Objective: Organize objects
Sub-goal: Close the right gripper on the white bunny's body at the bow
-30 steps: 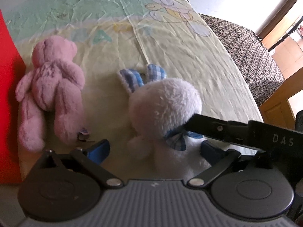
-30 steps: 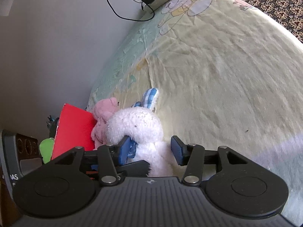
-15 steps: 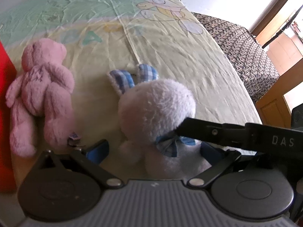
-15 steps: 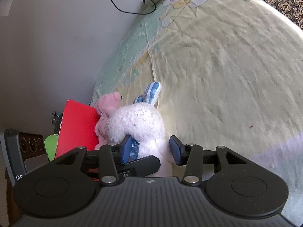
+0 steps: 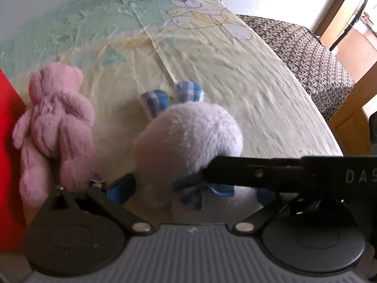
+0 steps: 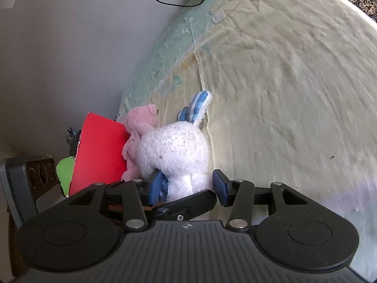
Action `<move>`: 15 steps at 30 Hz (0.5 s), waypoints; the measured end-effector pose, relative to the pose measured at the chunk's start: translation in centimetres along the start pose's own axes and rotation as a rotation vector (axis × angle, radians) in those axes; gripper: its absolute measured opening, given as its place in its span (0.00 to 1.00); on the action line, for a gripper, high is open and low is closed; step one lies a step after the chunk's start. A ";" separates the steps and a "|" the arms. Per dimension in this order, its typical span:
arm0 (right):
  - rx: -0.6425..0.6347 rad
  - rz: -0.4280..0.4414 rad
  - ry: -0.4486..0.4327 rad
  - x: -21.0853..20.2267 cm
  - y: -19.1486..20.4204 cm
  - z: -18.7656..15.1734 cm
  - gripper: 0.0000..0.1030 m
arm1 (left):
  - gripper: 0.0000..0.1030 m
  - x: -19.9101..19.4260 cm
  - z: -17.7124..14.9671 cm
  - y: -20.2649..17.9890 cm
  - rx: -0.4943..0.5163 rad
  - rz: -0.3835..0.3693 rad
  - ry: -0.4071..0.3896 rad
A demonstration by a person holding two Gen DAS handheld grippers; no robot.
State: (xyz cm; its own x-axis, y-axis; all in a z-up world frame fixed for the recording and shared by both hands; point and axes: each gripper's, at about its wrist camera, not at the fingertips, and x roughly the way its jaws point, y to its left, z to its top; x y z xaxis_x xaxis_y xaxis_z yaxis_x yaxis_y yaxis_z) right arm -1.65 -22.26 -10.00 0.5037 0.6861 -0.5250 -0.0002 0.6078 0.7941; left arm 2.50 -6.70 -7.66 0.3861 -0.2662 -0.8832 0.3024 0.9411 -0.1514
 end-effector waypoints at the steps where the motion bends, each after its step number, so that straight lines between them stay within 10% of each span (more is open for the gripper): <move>1: -0.001 -0.001 0.000 0.0 0.1 0.0 0.50 | 0.99 0.0 0.0 0.1 -0.001 -0.001 0.004; 15: -0.011 0.001 -0.002 0.1 0.5 0.0 0.38 | 0.95 -0.4 -0.2 0.7 -0.032 -0.010 0.029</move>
State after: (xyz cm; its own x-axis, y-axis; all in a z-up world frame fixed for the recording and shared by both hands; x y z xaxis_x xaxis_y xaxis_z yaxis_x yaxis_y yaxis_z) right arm -1.57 -21.89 -9.69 0.5050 0.6862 -0.5235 -0.0106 0.6114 0.7912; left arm 2.41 -5.87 -7.50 0.3581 -0.2699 -0.8938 0.2779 0.9447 -0.1739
